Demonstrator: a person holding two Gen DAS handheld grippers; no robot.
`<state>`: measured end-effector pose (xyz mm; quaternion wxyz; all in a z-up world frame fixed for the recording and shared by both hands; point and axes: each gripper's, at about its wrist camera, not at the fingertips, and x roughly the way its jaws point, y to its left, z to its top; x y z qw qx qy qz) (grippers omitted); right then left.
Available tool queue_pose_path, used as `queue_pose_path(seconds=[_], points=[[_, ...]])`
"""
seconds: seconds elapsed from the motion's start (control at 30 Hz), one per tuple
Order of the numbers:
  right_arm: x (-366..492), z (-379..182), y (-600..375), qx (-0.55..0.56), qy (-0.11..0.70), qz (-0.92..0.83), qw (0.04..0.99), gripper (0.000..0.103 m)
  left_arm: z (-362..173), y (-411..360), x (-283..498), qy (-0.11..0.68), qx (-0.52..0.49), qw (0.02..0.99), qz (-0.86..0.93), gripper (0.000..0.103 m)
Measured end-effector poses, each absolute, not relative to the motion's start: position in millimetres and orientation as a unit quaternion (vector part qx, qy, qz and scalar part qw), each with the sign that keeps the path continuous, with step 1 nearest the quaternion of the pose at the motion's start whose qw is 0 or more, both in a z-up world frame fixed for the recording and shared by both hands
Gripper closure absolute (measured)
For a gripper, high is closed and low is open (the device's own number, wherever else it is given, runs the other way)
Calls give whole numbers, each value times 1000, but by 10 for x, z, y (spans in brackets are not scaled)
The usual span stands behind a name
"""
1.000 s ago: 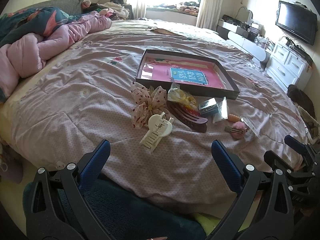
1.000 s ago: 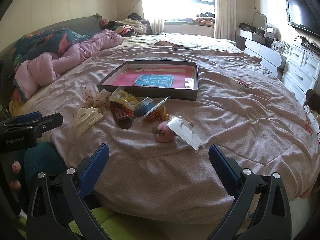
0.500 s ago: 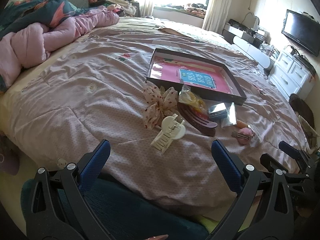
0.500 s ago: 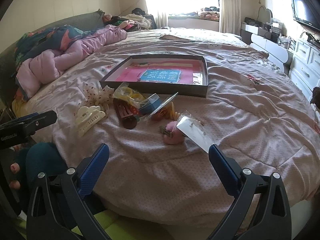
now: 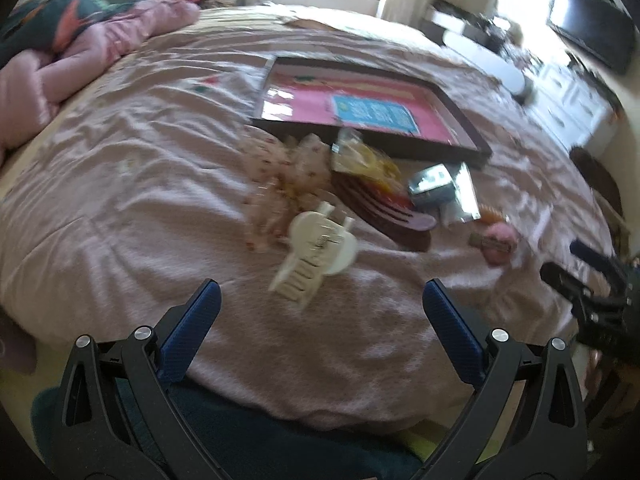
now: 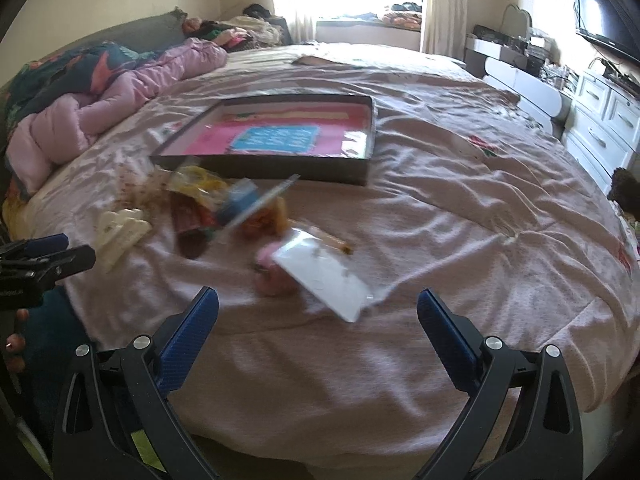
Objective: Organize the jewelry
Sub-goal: 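Grasp the white claw clip with left tool while right tool grasps clear earring bag, then carry the claw clip to the tray with left tool while right tool carries the bag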
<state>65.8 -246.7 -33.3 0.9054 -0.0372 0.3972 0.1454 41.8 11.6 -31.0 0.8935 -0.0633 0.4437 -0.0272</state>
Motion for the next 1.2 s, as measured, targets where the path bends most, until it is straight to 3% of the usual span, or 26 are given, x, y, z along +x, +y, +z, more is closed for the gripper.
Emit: queue_pose_path(seconds=[0.23,0.4,0.5,0.63,0.8,0.9,1.2], points=[[819,-493,-2569,-78,408,138,899,7,-446,15,588,458,-31,888,-25,12],[893,-603,-2540,-116,408,135,895,9,-509,7,684,467,-18,883,-30,25],[956,-656,-2520,-134,413,141,890,26,-541,36,715,473,-22,880,-30,33],[1032,-710,-2513,-141,415,155,885,39,-572,36,757,480,-22,876,-33,43],[1085,-698,-2456,-152,408,177,883,60,-583,52,771,483,-28,875,-36,67],[1148,-687,-2466,-138,408,196,881,73,-571,69,762,481,-36,875,-42,73],[1269,-599,-2725,-60,404,207,889,80,-519,-16,675,486,-64,868,-74,82]])
